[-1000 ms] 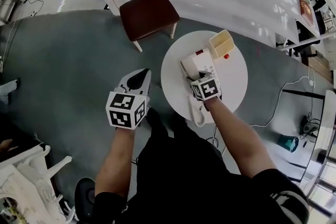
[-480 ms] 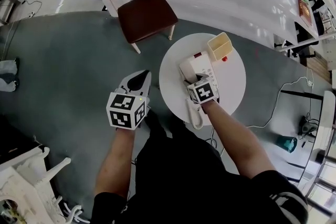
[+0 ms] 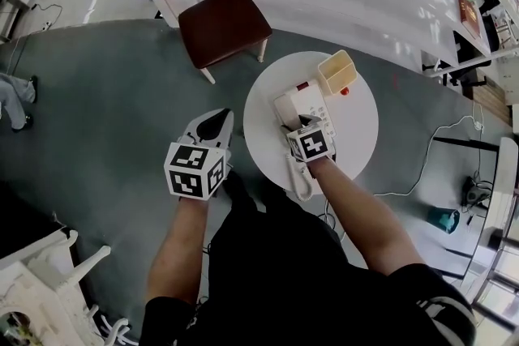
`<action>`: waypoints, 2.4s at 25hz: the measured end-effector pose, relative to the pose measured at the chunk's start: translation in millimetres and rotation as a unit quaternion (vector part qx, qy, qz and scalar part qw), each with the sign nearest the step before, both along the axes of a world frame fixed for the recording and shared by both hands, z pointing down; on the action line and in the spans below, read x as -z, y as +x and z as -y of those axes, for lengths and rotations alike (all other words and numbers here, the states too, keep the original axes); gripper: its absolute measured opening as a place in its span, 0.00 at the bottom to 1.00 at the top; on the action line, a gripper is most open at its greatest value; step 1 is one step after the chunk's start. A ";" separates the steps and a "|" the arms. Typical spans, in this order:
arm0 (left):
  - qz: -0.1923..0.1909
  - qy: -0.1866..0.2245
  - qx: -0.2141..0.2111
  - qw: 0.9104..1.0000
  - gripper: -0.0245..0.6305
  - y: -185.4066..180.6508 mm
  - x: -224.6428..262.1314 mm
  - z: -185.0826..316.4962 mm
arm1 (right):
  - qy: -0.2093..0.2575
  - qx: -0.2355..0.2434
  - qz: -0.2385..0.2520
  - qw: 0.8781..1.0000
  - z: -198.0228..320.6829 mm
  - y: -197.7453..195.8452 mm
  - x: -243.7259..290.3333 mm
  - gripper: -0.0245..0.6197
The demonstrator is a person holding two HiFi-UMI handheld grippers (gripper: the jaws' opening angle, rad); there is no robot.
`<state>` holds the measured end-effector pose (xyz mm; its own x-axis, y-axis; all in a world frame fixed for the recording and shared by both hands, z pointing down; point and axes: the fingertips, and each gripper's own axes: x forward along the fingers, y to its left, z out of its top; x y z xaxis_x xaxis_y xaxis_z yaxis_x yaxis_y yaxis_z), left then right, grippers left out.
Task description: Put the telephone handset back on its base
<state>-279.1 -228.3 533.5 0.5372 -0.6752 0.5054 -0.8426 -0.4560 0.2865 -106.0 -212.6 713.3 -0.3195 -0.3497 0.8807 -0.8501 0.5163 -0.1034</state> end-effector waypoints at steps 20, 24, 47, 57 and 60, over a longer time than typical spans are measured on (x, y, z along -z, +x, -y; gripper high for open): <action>-0.005 0.014 0.006 1.000 0.05 -9.1 14.2 3.5 | 0.011 -0.035 0.072 0.997 -0.3 -3.8 20.8 0.41; -0.006 0.037 0.011 0.999 0.05 -15.1 37.7 9.0 | 0.034 -0.047 0.070 0.996 6.5 6.1 47.2 0.41; 0.006 0.172 -0.071 0.982 0.05 -36.6 161.7 6.3 | 0.282 -0.083 0.188 0.937 14.6 -4.1 307.0 0.43; -0.003 0.222 -0.035 0.974 0.05 -24.5 215.0 12.5 | 0.398 -0.017 0.212 0.892 -2.1 16.6 401.6 0.32; 0.003 0.232 -0.014 0.973 0.05 -16.3 228.3 12.5 | 0.422 -0.006 0.223 0.879 -3.5 40.7 424.9 0.28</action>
<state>-295.4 -240.8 305.2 0.5571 -0.8160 0.1538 -0.8287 -0.5583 0.0394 -65.2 -209.1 288.4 -0.5582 -0.8243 0.0943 -0.8286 0.5597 -0.0117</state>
